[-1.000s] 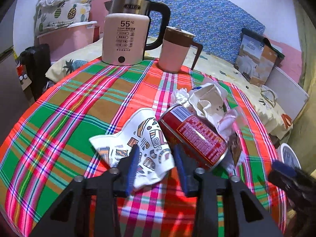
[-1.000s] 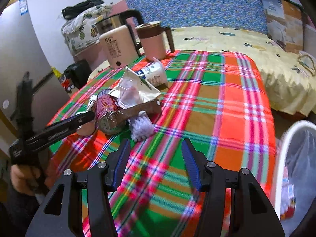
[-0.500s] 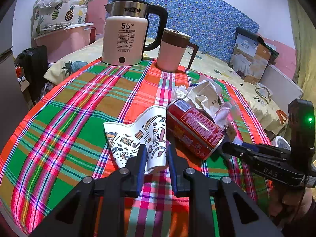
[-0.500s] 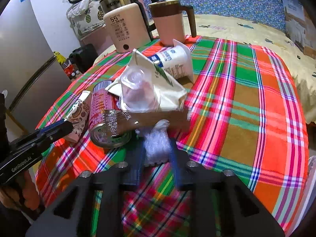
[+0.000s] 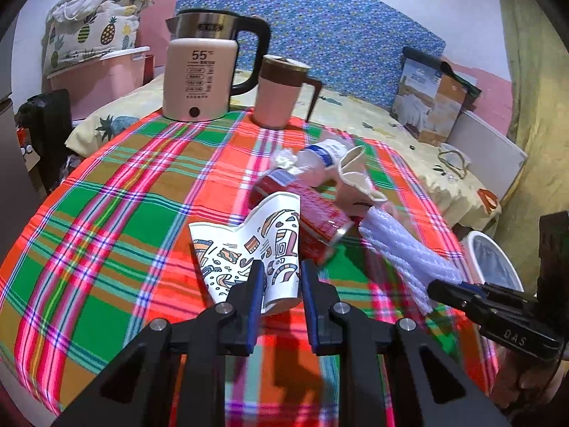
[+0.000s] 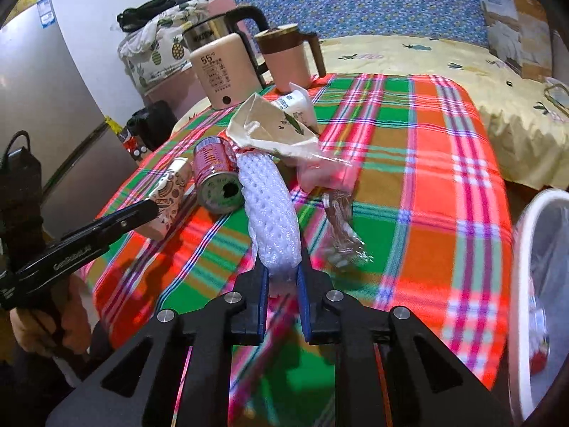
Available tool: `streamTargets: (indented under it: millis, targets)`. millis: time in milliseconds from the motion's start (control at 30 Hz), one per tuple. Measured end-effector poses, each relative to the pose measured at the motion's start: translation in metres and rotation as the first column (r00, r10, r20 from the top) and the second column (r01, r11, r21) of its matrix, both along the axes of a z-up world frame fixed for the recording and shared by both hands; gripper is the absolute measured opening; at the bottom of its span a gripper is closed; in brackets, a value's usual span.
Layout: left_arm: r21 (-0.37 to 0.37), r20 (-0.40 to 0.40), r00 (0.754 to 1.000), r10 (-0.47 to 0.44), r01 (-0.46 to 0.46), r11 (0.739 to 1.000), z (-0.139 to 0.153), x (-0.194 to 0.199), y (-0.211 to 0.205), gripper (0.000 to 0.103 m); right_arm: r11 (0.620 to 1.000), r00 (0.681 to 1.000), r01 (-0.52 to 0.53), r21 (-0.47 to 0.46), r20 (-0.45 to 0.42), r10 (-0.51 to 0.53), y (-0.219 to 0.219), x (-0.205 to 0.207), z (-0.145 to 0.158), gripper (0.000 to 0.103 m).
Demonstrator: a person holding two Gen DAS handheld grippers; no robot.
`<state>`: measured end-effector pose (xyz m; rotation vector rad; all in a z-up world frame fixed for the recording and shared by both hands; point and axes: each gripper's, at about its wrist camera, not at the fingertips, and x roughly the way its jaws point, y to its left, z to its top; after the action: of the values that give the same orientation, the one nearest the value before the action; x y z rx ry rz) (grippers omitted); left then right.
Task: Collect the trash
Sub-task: 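Grasp another white foam net with the right tool while the left tool reaches the patterned paper cup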
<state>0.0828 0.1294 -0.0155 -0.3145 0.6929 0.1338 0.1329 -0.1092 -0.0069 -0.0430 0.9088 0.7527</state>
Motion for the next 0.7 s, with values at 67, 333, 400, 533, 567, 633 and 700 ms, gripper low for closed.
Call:
streamTargets:
  millis: [67, 333, 400, 533, 567, 633, 700]
  targets:
    - [-0.003, 0.005, 1.0, -0.017, 0.017, 1.0, 0.003, -0.005, -0.008, 0.022, 1.0, 1.0, 0.007, 0.009, 0.004, -0.007, -0.007, -0.007, 0.003, 0.016]
    - [-0.012, 0.017, 0.997, -0.081, 0.082, 0.997, 0.012, -0.018, -0.039, 0.022, 0.998, 0.998, 0.052, 0.03, 0.02, -0.053, -0.028, -0.019, 0.008, 0.016]
    - [-0.008, 0.021, 0.995, -0.099, 0.1, 0.995, 0.014, -0.02, -0.047, 0.022, 0.997, 0.997, 0.067, 0.036, 0.024, -0.068, -0.036, -0.022, 0.01, 0.016]
    - [-0.004, 0.03, 0.99, -0.139, 0.139, 0.99, 0.019, -0.02, -0.062, 0.022, 0.994, 0.994, 0.097, 0.045, 0.034, -0.099, -0.049, -0.026, 0.013, 0.016]
    - [-0.003, 0.03, 0.988, -0.149, 0.149, 0.989, 0.02, -0.02, -0.066, 0.022, 0.993, 0.993, 0.106, 0.046, 0.038, -0.107, -0.052, -0.026, 0.014, 0.016]
    - [-0.002, 0.03, 0.985, -0.168, 0.168, 0.986, 0.021, -0.019, -0.075, 0.022, 0.991, 0.991, 0.123, 0.049, 0.045, -0.125, -0.059, -0.028, 0.016, 0.016]
    - [-0.001, 0.029, 0.982, -0.187, 0.188, 0.982, 0.022, -0.017, -0.083, 0.022, 0.989, 0.989, 0.137, 0.051, 0.05, -0.14, -0.065, -0.028, 0.017, 0.016]
